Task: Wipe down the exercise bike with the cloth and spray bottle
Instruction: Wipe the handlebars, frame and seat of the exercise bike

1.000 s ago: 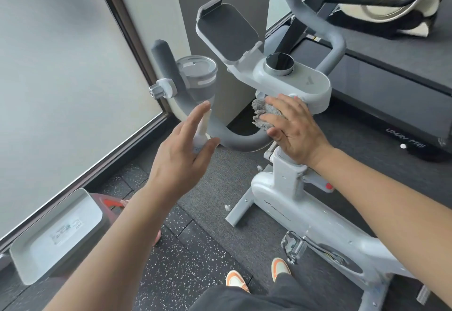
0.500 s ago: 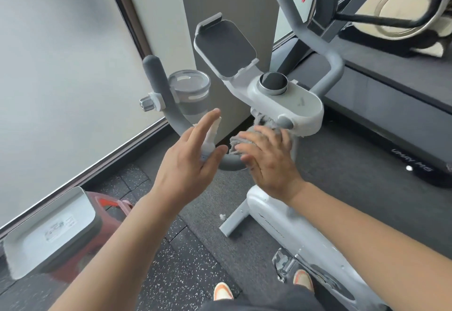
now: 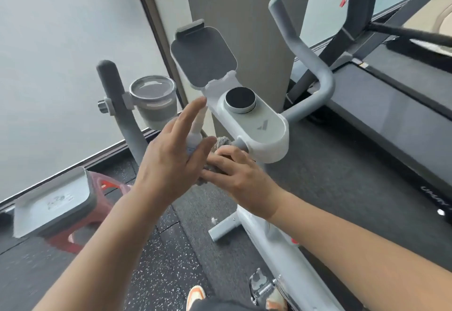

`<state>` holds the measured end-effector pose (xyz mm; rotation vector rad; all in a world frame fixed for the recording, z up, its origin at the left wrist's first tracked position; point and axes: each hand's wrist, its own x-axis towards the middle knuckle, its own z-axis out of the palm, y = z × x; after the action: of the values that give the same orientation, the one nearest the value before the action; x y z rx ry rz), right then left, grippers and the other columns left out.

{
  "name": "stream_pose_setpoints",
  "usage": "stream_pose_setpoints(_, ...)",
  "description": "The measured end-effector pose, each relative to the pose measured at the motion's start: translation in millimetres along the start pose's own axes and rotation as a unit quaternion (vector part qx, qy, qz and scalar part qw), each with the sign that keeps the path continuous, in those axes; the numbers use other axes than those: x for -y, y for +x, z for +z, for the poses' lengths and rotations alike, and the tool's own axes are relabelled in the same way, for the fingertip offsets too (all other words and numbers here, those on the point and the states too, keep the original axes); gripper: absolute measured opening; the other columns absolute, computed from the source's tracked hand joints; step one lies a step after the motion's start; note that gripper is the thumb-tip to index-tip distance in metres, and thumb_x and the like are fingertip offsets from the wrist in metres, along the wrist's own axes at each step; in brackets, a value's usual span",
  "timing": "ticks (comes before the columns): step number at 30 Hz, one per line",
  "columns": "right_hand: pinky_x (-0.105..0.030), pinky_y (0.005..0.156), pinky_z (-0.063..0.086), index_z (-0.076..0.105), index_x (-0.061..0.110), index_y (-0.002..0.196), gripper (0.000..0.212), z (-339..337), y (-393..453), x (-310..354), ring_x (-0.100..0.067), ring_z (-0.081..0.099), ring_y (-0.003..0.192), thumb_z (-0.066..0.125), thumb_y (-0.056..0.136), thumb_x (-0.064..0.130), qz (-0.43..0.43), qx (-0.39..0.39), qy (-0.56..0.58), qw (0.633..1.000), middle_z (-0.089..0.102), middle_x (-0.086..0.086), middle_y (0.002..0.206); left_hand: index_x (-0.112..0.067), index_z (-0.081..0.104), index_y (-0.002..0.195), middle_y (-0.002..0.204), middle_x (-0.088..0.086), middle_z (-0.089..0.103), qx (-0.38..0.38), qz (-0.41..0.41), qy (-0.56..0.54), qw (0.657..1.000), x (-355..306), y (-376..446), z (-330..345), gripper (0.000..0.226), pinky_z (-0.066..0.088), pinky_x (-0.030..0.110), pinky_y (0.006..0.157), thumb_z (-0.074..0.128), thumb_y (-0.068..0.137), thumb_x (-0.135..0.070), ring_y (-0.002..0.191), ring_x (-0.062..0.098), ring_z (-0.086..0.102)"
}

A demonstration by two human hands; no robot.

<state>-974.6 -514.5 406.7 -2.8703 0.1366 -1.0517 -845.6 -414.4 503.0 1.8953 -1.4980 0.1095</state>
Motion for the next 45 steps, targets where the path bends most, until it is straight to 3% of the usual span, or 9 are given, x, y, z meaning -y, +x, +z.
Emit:
stream_pose_setpoints(6, -0.040, 0.098, 0.045, 0.071, 0.009, 0.111, 0.020, -39, -24, -29, -0.032, 0.056, 0.104, 0.061, 0.094, 0.007, 0.018, -0.036, 0.087, 0.995, 0.063, -0.012, 0.124, -0.036, 0.032, 0.143, 0.112, -0.003, 0.059, 0.007, -0.009, -0.003, 1.000, -31, 17, 30, 0.064, 0.041, 0.028, 0.071, 0.062, 0.086, -0.035, 0.087, 0.019, 0.056)
stream_pose_setpoints(11, -0.041, 0.099, 0.043, 0.071, 0.000, 0.107, 0.020, -88, -52, -62, -0.033, 0.056, 0.106, 0.064, 0.090, 0.007, 0.087, -0.112, 0.125, 0.982, 0.063, -0.017, 0.117, -0.035, 0.030, 0.145, 0.134, 0.000, 0.055, 0.040, 0.019, 0.008, 0.999, -51, 41, 54, 0.063, 0.050, 0.040, 0.081, 0.058, 0.089, -0.038, 0.104, 0.026, 0.060)
stream_pose_setpoints(16, -0.044, 0.096, 0.045, 0.071, -0.001, 0.105, 0.021, -118, -70, -98, -0.034, 0.056, 0.104, 0.068, 0.084, -0.001, 0.145, -0.171, 0.056, 0.973, 0.063, -0.018, 0.115, -0.038, 0.029, 0.145, 0.109, 0.000, 0.060, 0.057, 0.026, 0.026, 0.998, -75, 62, 74, 0.061, 0.044, 0.034, 0.071, 0.057, 0.090, -0.041, 0.080, 0.025, 0.056)
stream_pose_setpoints(19, -0.043, 0.095, 0.046, 0.072, -0.001, 0.104, 0.018, -125, -77, -114, -0.033, 0.056, 0.104, 0.068, 0.087, 0.002, 0.150, -0.179, 0.024, 0.972, 0.064, -0.017, 0.114, -0.037, 0.030, 0.145, 0.112, 0.002, 0.060, 0.069, 0.028, 0.022, 0.997, -86, 70, 85, 0.060, 0.047, 0.037, 0.072, 0.058, 0.092, -0.040, 0.084, 0.025, 0.057)
stream_pose_setpoints(26, -0.044, 0.094, 0.047, 0.072, 0.002, 0.106, 0.019, -129, -91, -137, -0.034, 0.056, 0.104, 0.069, 0.088, 0.006, 0.175, -0.173, -0.010, 0.969, 0.064, -0.015, 0.115, -0.040, 0.030, 0.143, 0.117, -0.001, 0.060, 0.077, 0.018, 0.038, 0.996, -104, 80, 101, 0.058, 0.036, 0.031, 0.068, 0.058, 0.092, -0.039, 0.082, 0.024, 0.056)
stream_pose_setpoints(31, -0.044, 0.095, 0.046, 0.072, 0.003, 0.105, 0.017, -137, -98, -152, -0.034, 0.056, 0.103, 0.067, 0.090, 0.007, 0.205, -0.193, -0.030, 0.959, 0.064, -0.014, 0.115, -0.039, 0.031, 0.139, 0.103, 0.001, 0.060, 0.088, 0.008, 0.062, 0.994, -109, 83, 104, 0.055, 0.032, 0.030, 0.064, 0.058, 0.092, -0.037, 0.075, 0.026, 0.053)
stream_pose_setpoints(37, -0.036, 0.100, 0.042, 0.071, 0.001, 0.106, 0.017, -150, -99, -163, -0.034, 0.055, 0.103, 0.065, 0.091, 0.007, 0.218, -0.229, -0.057, 0.947, 0.064, -0.017, 0.115, -0.036, 0.033, 0.135, 0.103, 0.003, 0.061, 0.092, 0.004, 0.075, 0.993, -109, 82, 105, 0.051, 0.033, 0.030, 0.063, 0.058, 0.092, -0.033, 0.070, 0.024, 0.048)
stream_pose_setpoints(45, -0.036, 0.100, 0.041, 0.070, 0.002, 0.107, 0.017, -159, -101, -171, -0.036, 0.055, 0.101, 0.064, 0.092, 0.006, 0.238, -0.249, -0.079, 0.936, 0.064, -0.017, 0.115, -0.034, 0.034, 0.139, 0.091, 0.000, 0.055, 0.071, -0.011, 0.102, 0.992, -106, 86, 107, 0.054, 0.032, 0.031, 0.063, 0.059, 0.091, -0.033, 0.068, 0.027, 0.047)
